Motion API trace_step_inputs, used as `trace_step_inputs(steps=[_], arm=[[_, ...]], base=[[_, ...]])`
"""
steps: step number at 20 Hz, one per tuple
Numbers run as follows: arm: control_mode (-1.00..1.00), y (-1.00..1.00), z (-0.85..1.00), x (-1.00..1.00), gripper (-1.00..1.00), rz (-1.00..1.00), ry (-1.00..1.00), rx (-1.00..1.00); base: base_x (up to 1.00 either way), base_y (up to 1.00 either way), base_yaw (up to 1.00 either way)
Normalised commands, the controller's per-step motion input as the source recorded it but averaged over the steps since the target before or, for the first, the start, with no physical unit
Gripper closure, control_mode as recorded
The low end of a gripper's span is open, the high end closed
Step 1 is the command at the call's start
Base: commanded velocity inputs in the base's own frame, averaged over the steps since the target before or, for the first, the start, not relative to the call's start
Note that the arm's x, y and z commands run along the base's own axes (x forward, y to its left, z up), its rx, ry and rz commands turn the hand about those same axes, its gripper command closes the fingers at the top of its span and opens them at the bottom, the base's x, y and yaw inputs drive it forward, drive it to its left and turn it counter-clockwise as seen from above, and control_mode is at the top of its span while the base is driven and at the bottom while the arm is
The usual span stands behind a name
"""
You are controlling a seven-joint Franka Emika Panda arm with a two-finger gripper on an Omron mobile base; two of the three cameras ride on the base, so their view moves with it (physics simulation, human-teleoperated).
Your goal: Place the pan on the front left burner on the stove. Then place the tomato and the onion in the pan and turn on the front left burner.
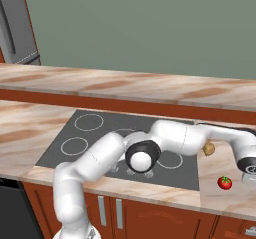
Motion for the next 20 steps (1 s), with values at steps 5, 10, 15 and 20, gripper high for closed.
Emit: trace_step_inputs(steps=[5, 10, 15, 20], arm=[[-1.0, 0.8, 0.48, -0.03, 1.0, 0.0, -0.01, -0.07], [-1.0, 1.0, 0.49, 0.0, 1.0, 0.02, 0.0, -0.06], [-1.0, 1.0, 0.45, 0.0, 1.0, 0.12, -0.03, -0.08], [-1.0, 0.97, 0.29, 0.0, 1.0, 0.23, -0.06, -0.09]], base=[[0.0, 0.0, 0.0], [0.0, 0.0, 0.0], [0.0, 0.0, 0.0], [0.0, 0.0, 0.0]])
